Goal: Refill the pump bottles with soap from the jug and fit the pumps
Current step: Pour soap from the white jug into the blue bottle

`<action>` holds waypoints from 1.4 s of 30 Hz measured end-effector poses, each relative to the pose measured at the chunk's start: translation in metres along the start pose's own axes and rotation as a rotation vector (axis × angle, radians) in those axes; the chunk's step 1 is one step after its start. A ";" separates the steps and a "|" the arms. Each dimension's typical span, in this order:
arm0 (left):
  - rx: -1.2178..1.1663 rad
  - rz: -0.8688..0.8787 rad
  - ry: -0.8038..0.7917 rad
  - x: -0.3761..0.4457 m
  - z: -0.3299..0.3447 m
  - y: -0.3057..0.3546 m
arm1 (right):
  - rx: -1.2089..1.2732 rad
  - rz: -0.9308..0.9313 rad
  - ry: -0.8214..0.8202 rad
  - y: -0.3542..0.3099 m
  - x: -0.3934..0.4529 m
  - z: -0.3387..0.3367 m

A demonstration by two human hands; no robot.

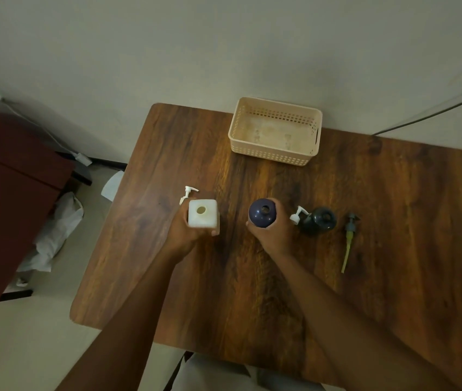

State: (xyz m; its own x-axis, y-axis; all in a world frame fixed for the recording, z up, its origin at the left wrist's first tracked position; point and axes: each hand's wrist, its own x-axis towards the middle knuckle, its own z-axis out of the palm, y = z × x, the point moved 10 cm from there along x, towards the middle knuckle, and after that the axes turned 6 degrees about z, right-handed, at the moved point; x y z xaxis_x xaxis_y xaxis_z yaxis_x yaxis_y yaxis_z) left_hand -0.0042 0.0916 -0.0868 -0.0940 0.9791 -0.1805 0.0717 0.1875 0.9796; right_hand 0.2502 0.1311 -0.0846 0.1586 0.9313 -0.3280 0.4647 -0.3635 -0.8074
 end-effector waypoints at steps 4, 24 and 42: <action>-0.032 -0.027 -0.010 0.002 0.001 0.001 | 0.002 0.006 0.001 -0.003 0.001 -0.004; 0.058 0.157 -0.143 0.062 0.044 0.144 | 0.132 -0.182 0.012 -0.114 0.040 -0.097; 0.178 0.554 -0.107 0.073 0.079 0.409 | 0.218 -0.531 0.149 -0.333 -0.011 -0.274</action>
State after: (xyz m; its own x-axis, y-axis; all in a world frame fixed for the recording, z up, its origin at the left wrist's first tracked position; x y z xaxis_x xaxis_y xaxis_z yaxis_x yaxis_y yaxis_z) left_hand 0.0969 0.2456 0.2934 0.1047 0.9355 0.3373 0.2482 -0.3531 0.9021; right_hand 0.3320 0.2480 0.3220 0.0810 0.9747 0.2085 0.3270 0.1716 -0.9293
